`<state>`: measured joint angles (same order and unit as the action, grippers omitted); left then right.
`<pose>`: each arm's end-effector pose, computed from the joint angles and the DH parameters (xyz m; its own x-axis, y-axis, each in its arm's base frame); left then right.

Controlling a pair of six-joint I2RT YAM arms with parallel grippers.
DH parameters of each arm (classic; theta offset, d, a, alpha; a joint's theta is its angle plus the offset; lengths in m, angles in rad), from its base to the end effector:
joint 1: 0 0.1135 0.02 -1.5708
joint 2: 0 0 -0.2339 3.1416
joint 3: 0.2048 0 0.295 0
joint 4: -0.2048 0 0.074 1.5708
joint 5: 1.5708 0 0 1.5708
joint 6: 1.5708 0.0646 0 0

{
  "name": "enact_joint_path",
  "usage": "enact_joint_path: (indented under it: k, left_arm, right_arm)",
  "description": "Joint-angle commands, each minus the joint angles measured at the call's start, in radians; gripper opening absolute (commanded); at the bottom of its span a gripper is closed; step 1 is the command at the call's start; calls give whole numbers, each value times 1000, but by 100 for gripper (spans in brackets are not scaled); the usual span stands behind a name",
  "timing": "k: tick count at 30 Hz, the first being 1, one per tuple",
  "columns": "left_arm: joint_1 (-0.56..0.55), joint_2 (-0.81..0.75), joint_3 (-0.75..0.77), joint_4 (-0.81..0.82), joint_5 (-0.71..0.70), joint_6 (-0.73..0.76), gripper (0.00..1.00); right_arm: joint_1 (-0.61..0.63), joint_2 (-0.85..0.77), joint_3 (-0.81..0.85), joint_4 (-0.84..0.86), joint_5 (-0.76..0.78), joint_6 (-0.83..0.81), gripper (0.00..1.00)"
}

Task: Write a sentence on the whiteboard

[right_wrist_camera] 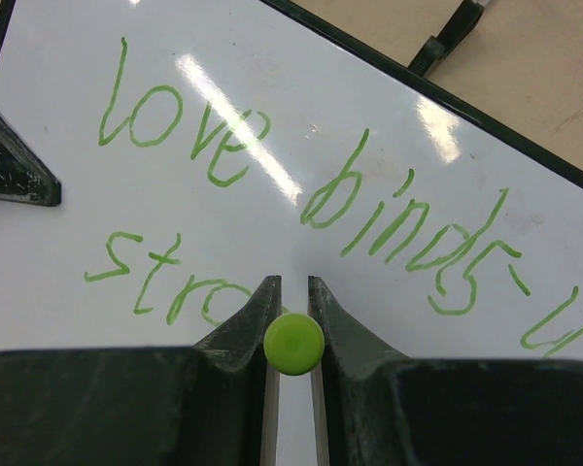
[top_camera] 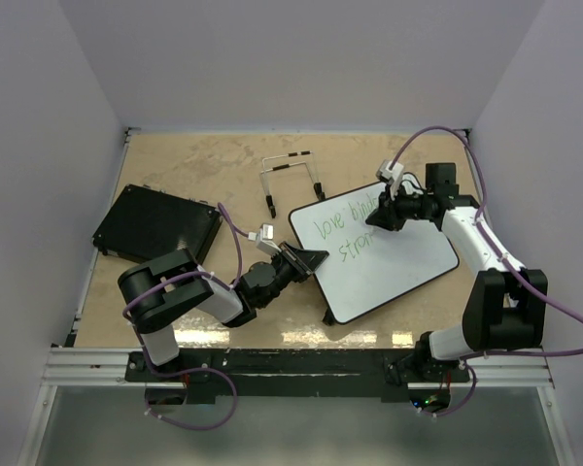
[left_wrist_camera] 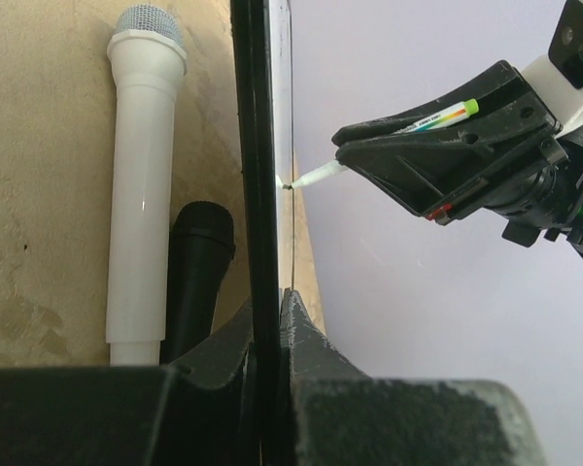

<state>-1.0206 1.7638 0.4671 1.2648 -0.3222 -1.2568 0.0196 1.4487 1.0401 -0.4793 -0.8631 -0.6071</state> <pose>0.1931 -0.2757 0.0769 -0.6168 -0.7199 -0.3183 0.1828 0.2624 -0.9475 0.3526 0.0560 0.1960 -0.3562 -0.3779 -0.8546 -0.8467 0.5174 0.1241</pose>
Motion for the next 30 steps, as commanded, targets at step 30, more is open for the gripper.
enact_joint_path:
  k: [30]
  left_arm:
    - [2, 3, 24, 327, 46, 73, 0]
  right_arm:
    - [5, -11, 18, 88, 95, 67, 0]
